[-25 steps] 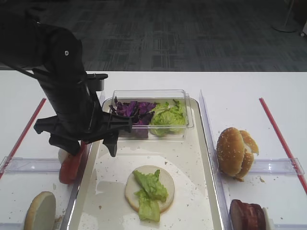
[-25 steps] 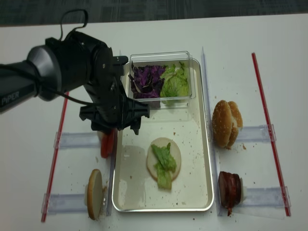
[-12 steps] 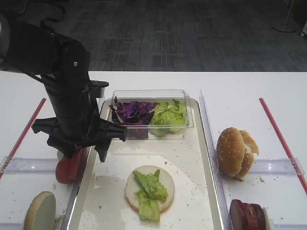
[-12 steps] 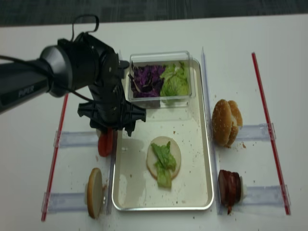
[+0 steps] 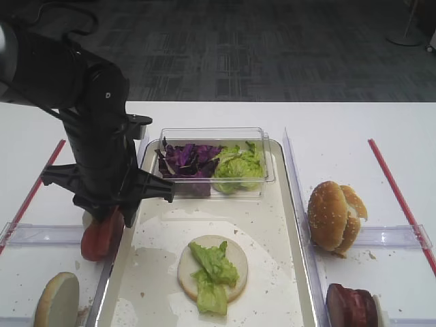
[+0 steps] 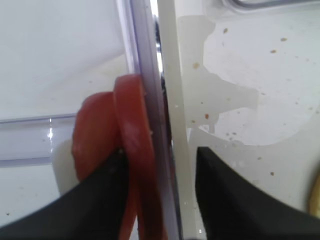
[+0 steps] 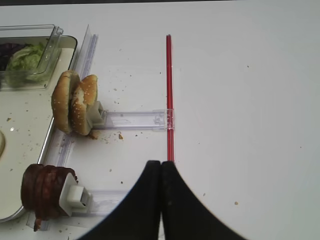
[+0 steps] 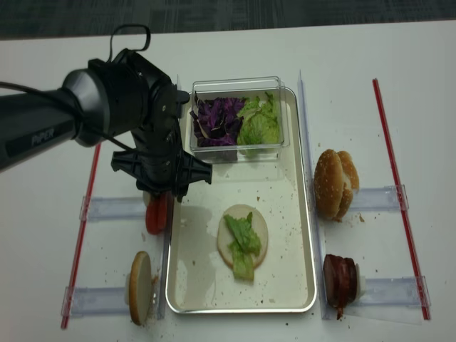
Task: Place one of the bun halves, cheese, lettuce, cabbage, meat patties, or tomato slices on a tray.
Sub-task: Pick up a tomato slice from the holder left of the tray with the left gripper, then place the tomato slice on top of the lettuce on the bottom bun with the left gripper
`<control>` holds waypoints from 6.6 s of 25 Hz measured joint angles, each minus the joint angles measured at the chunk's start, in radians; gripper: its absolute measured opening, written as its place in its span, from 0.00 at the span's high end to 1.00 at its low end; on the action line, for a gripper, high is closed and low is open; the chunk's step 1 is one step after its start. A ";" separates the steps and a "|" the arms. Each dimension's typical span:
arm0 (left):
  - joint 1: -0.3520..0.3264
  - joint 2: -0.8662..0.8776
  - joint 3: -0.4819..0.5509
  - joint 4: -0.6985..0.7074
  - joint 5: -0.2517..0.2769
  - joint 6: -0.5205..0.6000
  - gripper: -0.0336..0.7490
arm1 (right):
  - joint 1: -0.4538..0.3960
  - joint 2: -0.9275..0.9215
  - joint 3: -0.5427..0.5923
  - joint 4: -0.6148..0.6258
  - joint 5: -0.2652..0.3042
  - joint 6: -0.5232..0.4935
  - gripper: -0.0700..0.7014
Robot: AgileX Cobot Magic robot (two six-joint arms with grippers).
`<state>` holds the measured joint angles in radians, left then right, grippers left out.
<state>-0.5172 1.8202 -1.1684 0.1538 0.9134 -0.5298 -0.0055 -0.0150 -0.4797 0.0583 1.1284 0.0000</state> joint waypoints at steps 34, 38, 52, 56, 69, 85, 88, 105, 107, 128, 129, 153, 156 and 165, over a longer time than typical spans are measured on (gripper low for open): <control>0.000 -0.010 -0.067 0.031 0.087 -0.021 0.93 | 0.000 0.000 0.000 0.000 0.000 0.000 0.86; 0.000 -0.036 -0.093 0.031 0.121 -0.019 0.93 | 0.000 0.000 0.000 0.000 0.000 0.000 0.86; 0.000 -0.100 -0.098 -0.039 0.162 0.076 0.93 | 0.000 0.000 0.000 0.000 0.000 0.000 0.86; 0.000 -0.100 -0.098 -0.196 0.156 0.242 0.93 | 0.000 0.000 0.000 0.000 0.000 0.000 0.86; 0.000 -0.100 -0.098 -0.796 0.199 0.728 0.93 | 0.000 0.000 0.000 0.000 0.000 0.000 0.86; 0.000 -0.069 -0.099 -0.867 0.221 0.786 0.93 | 0.000 0.000 0.000 0.000 0.000 0.000 0.86; 0.000 -0.048 -0.099 -0.867 0.214 0.798 0.93 | 0.000 0.000 0.000 0.000 0.000 0.000 0.86; 0.000 0.103 -0.099 -0.903 0.162 0.856 0.93 | 0.000 0.000 0.000 0.000 0.000 0.000 0.86; 0.000 0.107 -0.099 -0.917 0.160 0.865 0.93 | 0.000 0.000 0.000 0.000 0.000 0.000 0.86; 0.000 0.142 -0.099 -0.920 0.161 0.857 0.91 | 0.000 0.000 0.000 0.000 0.000 0.000 0.86; 0.000 0.142 -0.099 -0.913 0.161 0.849 0.90 | 0.000 0.000 0.000 0.000 0.000 0.000 0.86; 0.000 0.142 -0.099 -0.837 0.150 0.786 0.10 | 0.000 0.000 0.000 0.000 0.000 0.000 0.86; 0.000 0.142 -0.099 -0.830 0.148 0.783 0.10 | 0.000 0.000 0.000 0.000 0.000 0.000 0.86; 0.000 0.142 -0.099 -0.780 0.148 0.765 0.10 | 0.000 0.000 0.000 0.000 0.000 0.000 0.86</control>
<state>-0.5172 1.9620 -1.2676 -0.6259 1.0610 0.2357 -0.0055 -0.0150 -0.4797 0.0583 1.1287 0.0000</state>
